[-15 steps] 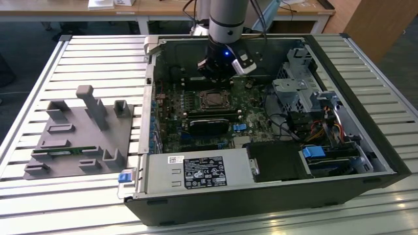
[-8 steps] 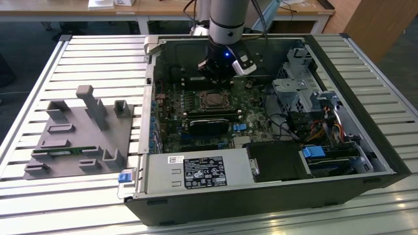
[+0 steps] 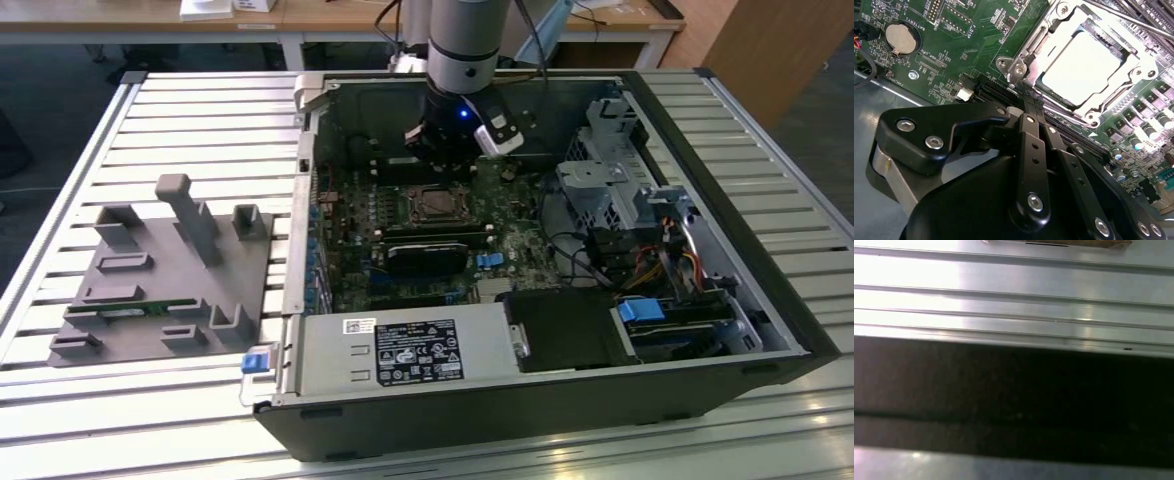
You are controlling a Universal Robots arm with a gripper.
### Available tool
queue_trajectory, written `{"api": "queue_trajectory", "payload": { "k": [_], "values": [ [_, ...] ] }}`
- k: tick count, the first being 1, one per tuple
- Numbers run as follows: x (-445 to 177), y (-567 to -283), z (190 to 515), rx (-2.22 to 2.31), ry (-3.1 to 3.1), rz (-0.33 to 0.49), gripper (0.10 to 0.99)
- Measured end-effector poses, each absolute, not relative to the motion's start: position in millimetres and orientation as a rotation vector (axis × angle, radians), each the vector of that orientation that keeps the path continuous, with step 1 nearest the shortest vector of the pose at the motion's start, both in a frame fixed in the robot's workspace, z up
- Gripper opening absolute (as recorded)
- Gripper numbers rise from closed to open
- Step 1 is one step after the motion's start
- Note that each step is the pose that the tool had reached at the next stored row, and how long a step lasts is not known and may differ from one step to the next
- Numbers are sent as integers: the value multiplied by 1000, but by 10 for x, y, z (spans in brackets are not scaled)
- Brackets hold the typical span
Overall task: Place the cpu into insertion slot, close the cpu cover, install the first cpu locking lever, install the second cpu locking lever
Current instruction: 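Install the first cpu locking lever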
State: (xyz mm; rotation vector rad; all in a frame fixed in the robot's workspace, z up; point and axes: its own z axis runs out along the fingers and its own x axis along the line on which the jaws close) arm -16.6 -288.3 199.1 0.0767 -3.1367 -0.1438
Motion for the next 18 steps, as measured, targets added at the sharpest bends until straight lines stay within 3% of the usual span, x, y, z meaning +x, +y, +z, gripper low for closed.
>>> {"api": "queue_trajectory", "payload": {
  "k": [18],
  "values": [
    [-155, -2872, 2000, 77, -3137, -122, 106]
  ]
}}
